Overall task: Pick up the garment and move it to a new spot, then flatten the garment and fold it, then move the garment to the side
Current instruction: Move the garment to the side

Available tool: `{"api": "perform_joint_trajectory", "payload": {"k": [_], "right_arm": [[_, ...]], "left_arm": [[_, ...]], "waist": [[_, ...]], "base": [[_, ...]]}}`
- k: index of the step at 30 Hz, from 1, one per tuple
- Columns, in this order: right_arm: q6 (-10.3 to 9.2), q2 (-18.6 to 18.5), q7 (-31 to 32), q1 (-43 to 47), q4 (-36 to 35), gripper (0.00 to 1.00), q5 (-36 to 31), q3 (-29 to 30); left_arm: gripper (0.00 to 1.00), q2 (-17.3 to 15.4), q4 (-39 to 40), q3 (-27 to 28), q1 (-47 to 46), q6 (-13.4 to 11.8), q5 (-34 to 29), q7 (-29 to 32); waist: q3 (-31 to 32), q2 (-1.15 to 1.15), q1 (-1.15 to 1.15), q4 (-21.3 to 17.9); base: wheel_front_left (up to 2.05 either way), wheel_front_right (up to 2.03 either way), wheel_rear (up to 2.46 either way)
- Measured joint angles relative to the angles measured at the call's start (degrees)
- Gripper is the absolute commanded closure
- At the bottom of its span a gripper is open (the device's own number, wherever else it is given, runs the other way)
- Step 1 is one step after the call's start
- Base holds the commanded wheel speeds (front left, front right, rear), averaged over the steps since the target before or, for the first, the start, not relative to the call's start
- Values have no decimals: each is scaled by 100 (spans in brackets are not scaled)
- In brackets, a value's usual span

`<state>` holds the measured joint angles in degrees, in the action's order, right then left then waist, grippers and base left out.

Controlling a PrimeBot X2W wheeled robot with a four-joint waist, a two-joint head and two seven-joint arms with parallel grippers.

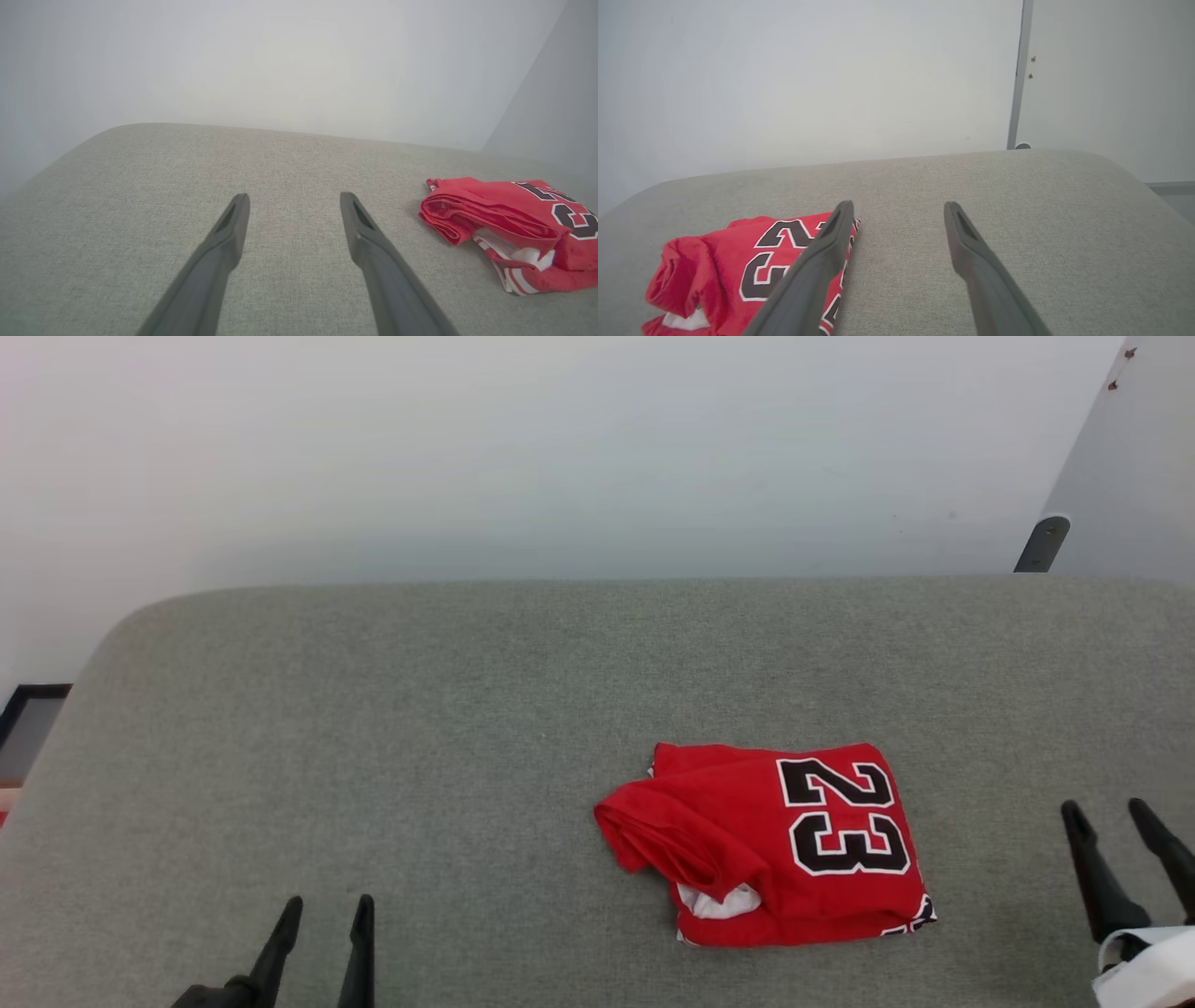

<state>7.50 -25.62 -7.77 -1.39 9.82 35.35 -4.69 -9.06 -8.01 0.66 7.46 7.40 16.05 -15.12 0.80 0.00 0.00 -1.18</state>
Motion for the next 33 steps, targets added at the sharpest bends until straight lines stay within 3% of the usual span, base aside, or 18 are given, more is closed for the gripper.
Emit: {"api": "perform_joint_trajectory", "payload": {"k": [7,13,25,33], "right_arm": [[0,-105,767,-407,-238,0,-65,-489],[1,-521,2621,-1179,-204,0,198,-1101],[1,-668,5925,-2150,286,0,812,-1188],[0,-441,6434,-2311,597,0,935,-1049]], "left_arm": [[0,67,1,-30,-118,0,-1,0],[0,166,-24,-113,-373,0,-8,0],[0,301,-149,-454,-1139,0,-102,0],[0,348,-283,-653,-1535,0,-90,0]], "waist": [[-87,0,0,47],[-271,0,0,176],[-918,0,0,579],[-1359,0,0,780]], "base": [[0,0,0],[0,0,0],[0,0,0],[0,0,0]]}}
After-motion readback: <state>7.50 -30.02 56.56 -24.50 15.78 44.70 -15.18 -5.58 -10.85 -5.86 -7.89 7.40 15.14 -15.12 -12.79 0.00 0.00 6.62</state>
